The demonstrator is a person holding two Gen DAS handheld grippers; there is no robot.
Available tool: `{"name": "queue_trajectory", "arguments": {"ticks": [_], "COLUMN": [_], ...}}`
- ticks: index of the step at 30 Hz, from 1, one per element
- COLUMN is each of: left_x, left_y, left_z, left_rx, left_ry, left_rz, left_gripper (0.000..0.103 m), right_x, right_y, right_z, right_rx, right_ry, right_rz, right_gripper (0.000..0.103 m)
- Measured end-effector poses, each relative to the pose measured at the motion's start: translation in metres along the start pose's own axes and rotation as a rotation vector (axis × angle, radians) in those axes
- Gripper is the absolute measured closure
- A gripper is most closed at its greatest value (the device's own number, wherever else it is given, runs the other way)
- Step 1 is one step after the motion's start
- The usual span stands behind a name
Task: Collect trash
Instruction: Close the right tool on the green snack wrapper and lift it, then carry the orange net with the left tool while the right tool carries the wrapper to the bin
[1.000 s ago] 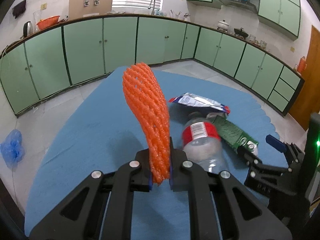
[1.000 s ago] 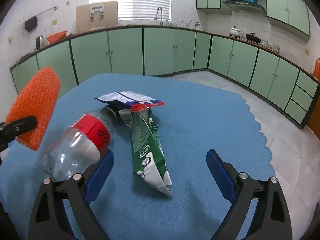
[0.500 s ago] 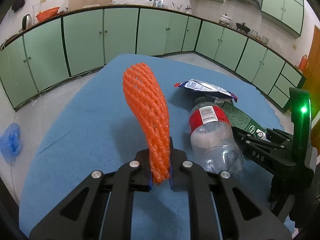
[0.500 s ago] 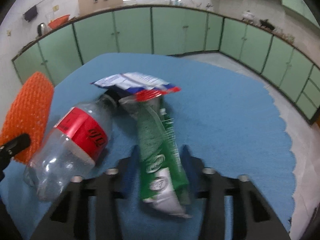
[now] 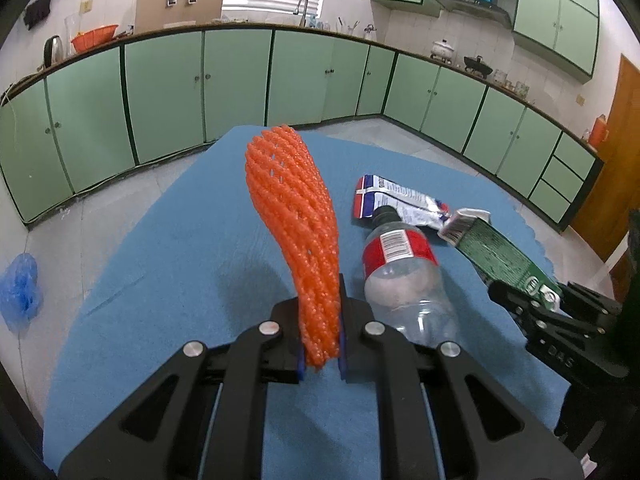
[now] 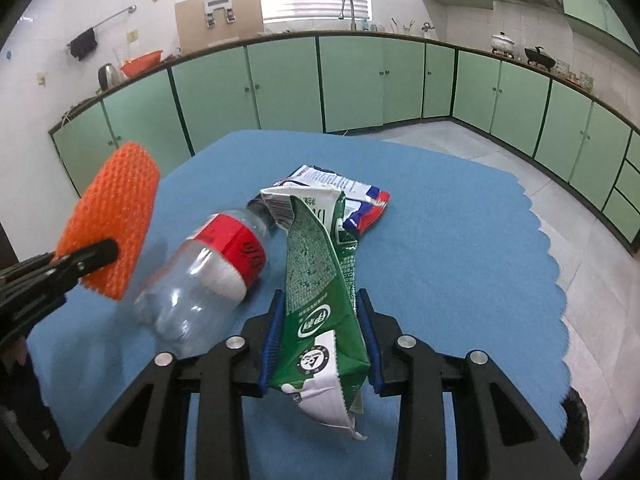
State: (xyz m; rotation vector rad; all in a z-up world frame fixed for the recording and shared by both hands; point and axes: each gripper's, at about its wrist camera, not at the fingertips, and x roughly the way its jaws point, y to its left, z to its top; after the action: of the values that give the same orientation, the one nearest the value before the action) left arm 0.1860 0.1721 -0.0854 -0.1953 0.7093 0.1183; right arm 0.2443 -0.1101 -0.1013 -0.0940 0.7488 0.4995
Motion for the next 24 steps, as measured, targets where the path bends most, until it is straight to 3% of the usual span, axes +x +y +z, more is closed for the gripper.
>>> {"name": "queue_trajectory", "arguments": {"ticks": [11,24], "left_x": [-0.038,-0.064], "left_y": [-0.02,-0.087], "left_z": [0.002,0.003], "left_rx": [0.032,0.135], "left_ry": [-0.063,-0.109], "left_rz": [-0.044,-0.159], "left_gripper": [0.094,0.094], "right_x": [-0.048,-0.106], "right_y": [-0.01,-0.046], "right_z": [-0.005,-0.024], "right_rx": [0.04,0.109], "right_ry": [-0.058,-0.116], "right_rz": [-0.023,-0.084], "right_gripper": [0.068,0.068]}}
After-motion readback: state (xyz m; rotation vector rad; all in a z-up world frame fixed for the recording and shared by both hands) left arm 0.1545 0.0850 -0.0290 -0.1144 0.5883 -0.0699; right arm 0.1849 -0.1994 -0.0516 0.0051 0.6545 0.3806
